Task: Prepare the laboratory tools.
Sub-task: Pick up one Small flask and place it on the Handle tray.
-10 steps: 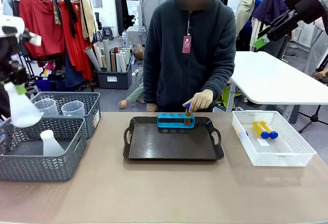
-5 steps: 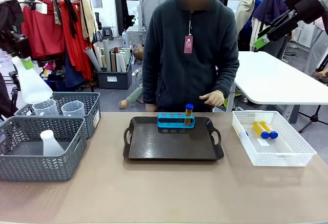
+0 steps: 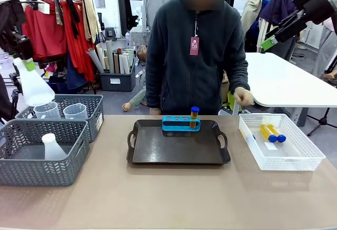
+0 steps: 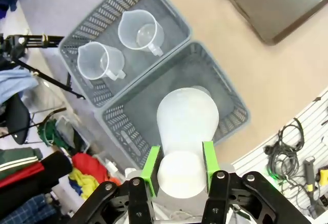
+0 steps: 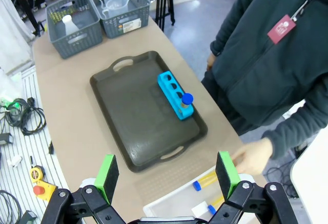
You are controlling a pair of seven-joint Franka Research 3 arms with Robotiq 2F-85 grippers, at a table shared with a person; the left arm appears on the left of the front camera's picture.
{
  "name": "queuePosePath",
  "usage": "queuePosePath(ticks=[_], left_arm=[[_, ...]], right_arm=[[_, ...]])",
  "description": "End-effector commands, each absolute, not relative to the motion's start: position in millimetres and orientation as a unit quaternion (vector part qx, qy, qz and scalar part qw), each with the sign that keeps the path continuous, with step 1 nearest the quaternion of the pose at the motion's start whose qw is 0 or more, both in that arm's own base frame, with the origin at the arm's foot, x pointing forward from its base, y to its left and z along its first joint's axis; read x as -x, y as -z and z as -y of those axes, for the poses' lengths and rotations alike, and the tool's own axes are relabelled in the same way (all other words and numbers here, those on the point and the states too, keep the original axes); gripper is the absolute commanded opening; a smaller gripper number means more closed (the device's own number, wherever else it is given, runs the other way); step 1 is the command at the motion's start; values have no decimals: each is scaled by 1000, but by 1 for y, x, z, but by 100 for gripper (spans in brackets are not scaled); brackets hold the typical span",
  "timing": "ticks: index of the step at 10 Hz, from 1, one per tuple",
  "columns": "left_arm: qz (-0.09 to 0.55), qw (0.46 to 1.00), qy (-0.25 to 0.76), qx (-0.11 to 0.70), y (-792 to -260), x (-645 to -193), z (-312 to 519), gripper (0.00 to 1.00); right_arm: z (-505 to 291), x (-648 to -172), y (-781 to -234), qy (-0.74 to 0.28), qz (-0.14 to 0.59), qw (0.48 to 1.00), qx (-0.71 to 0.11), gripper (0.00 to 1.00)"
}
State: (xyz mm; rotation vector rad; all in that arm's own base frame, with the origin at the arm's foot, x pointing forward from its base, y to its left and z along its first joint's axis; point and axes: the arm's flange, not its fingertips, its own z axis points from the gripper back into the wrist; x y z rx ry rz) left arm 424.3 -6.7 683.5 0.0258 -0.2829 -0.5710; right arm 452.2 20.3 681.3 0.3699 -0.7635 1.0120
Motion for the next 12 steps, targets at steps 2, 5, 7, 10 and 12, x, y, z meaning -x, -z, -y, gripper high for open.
queuePosePath(ticks=[2, 5, 7, 10, 12], left_arm=[[140, 942, 305, -25, -703, -424, 24, 0], [164, 910, 380, -18, -720, -417, 105, 0], [177, 884, 432, -6, -722, -417, 148, 0], [192, 849, 492, 2, -705, -423, 215, 0], [205, 812, 546, 9, -681, -431, 265, 0]], right_arm=[[-21, -452, -682, -472, 356, 788, -172, 100], [-21, -452, -682, -472, 356, 788, -172, 100], [-21, -452, -682, -472, 356, 788, -172, 100], [-21, -452, -682, -472, 356, 788, -172, 100], [-21, -452, -682, -472, 356, 788, -172, 100]])
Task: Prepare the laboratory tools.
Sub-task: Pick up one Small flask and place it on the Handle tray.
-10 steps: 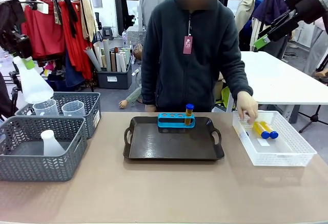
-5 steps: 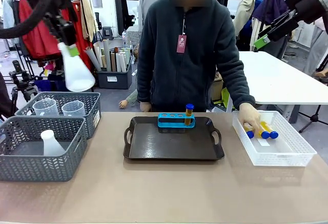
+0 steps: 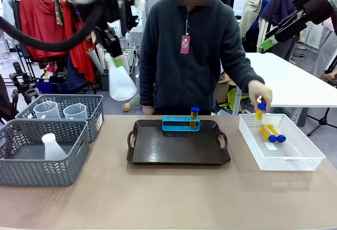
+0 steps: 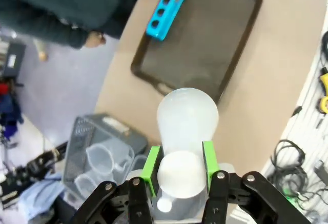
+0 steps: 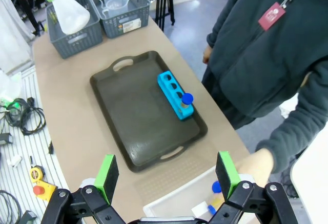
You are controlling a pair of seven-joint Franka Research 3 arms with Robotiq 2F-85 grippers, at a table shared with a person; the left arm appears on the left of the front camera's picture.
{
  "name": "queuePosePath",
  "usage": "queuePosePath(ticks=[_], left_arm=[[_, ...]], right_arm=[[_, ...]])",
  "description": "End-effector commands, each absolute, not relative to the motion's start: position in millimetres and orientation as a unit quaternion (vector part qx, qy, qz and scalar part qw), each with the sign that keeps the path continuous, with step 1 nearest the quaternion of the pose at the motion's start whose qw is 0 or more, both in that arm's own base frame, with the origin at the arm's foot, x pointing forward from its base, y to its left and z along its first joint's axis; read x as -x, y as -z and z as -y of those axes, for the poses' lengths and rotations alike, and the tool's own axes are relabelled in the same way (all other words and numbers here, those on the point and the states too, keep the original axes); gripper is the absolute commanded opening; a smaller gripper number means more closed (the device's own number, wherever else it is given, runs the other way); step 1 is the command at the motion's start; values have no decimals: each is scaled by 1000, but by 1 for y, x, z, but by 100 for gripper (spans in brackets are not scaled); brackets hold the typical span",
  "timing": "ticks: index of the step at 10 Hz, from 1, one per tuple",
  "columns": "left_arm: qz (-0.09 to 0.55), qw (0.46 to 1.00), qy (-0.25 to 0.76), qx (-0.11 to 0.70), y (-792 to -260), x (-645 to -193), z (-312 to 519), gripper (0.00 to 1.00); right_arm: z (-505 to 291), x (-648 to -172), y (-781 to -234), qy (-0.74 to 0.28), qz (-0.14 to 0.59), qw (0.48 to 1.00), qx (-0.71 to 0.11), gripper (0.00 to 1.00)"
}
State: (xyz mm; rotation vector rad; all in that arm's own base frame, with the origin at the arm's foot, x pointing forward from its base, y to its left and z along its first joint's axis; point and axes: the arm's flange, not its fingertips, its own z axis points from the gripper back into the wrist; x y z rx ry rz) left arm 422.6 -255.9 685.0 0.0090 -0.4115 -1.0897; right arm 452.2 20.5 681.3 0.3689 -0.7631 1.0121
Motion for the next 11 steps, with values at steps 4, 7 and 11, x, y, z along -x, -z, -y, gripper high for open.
queuePosePath(ticks=[4, 7, 11], left_arm=[[227, 731, 642, 38, -607, -451, 346, 0], [206, 702, 680, 48, -577, -460, 380, 0], [209, 713, 669, 30, -568, -458, 383, 0]], right_arm=[[-21, -452, -682, -472, 356, 788, -172, 100], [-21, -452, -682, -472, 356, 788, -172, 100], [-21, -452, -682, -472, 356, 788, -172, 100]])
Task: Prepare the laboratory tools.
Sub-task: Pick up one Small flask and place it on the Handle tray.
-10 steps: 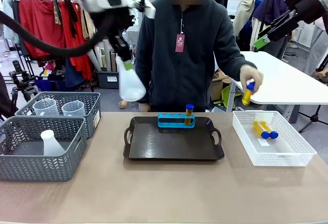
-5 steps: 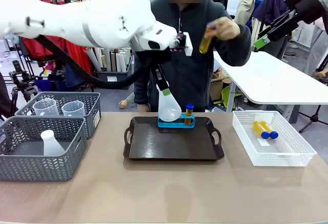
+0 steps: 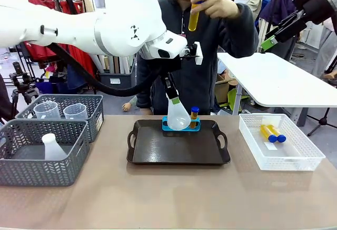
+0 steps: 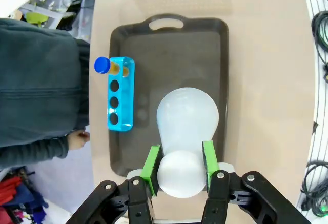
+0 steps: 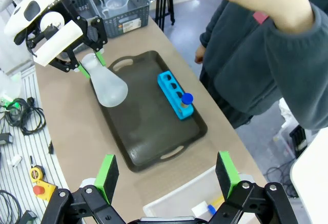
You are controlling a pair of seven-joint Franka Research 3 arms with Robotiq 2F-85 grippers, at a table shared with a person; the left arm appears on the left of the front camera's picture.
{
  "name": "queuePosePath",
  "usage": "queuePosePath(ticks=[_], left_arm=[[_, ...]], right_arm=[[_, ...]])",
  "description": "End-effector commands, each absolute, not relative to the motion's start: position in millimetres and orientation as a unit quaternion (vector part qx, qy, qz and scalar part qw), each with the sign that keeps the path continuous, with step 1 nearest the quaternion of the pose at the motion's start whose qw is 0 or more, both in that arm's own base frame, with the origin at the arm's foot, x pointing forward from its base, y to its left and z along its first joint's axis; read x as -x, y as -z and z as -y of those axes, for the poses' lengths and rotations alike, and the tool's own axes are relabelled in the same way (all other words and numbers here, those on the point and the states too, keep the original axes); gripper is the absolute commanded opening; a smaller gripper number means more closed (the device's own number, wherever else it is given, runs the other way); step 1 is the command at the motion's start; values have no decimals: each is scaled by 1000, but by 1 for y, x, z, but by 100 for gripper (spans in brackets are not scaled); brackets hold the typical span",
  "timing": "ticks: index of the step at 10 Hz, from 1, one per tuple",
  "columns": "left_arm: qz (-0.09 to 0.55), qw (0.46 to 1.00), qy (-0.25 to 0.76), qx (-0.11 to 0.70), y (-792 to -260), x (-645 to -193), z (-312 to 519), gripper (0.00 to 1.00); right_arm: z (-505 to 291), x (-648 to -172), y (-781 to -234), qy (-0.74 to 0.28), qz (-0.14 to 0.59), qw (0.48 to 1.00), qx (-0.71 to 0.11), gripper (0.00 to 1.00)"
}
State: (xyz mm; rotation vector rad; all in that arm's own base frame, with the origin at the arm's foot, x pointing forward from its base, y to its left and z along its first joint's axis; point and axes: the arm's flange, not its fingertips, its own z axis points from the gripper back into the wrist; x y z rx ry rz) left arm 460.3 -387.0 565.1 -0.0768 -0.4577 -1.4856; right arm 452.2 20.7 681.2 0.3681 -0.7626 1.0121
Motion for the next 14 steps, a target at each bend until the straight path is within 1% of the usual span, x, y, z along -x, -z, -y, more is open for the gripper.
queuePosePath(ticks=[1, 2, 4, 6, 8, 10, 14], left_arm=[[209, 713, 669, 30, -568, -458, 383, 0], [206, 712, 670, 35, -565, -460, 387, 0], [211, 658, 723, 6, -565, -481, 404, 0], [211, 634, 744, 6, -550, -507, 427, 0], [203, 614, 763, 13, -523, -528, 444, 0], [204, 598, 775, -7, -500, -542, 463, 0], [176, 581, 795, 24, -463, -549, 480, 0]], right_arm=[[-21, -452, -682, -472, 356, 788, -172, 100], [-21, -452, -682, -472, 356, 788, -172, 100], [-21, -452, -682, -472, 356, 788, -172, 100], [-21, -452, -682, -472, 356, 788, -172, 100], [-21, -452, -682, -472, 356, 788, -172, 100], [-21, -452, -682, -472, 356, 788, -172, 100], [-21, -452, -682, -472, 356, 788, -172, 100]])
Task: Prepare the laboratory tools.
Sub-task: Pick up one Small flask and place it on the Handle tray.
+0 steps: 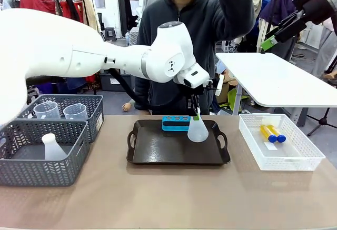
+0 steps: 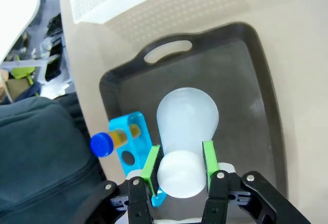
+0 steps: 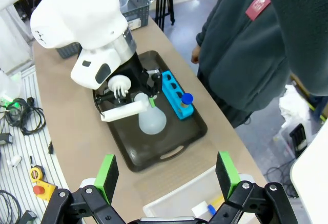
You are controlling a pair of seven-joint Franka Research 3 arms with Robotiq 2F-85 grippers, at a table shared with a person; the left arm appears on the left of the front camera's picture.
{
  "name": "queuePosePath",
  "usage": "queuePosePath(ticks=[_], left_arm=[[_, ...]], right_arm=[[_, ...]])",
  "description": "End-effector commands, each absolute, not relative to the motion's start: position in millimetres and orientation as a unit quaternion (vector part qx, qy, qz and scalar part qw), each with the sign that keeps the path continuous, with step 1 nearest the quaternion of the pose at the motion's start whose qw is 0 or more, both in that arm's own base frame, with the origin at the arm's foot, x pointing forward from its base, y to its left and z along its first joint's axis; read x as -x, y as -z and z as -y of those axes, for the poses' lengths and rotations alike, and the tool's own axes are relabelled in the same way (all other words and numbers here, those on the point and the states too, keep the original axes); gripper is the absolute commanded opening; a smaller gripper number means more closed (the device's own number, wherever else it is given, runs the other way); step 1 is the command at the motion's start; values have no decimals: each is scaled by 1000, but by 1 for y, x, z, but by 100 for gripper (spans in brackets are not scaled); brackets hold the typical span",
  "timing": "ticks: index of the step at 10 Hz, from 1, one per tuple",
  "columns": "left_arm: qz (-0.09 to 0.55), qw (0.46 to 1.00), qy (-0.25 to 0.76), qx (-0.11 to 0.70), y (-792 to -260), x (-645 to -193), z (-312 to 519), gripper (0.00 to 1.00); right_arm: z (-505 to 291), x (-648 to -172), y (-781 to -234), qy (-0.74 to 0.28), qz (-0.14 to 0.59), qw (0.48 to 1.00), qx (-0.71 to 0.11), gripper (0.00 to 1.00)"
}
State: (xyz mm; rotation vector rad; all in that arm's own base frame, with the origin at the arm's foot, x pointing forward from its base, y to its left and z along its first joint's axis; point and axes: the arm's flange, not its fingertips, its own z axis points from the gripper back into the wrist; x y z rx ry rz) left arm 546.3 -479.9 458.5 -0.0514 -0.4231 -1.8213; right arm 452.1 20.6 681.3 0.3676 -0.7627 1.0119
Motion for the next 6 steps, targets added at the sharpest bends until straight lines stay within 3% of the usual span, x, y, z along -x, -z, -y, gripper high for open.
queuePosePath(ticks=[1, 6], left_arm=[[168, 578, 799, 22, -457, -548, 484, 0], [158, 570, 806, 28, -441, -550, 493, 0]], right_arm=[[-21, -452, -682, -472, 356, 788, -172, 100], [-21, -452, -682, -472, 356, 788, -172, 100]])
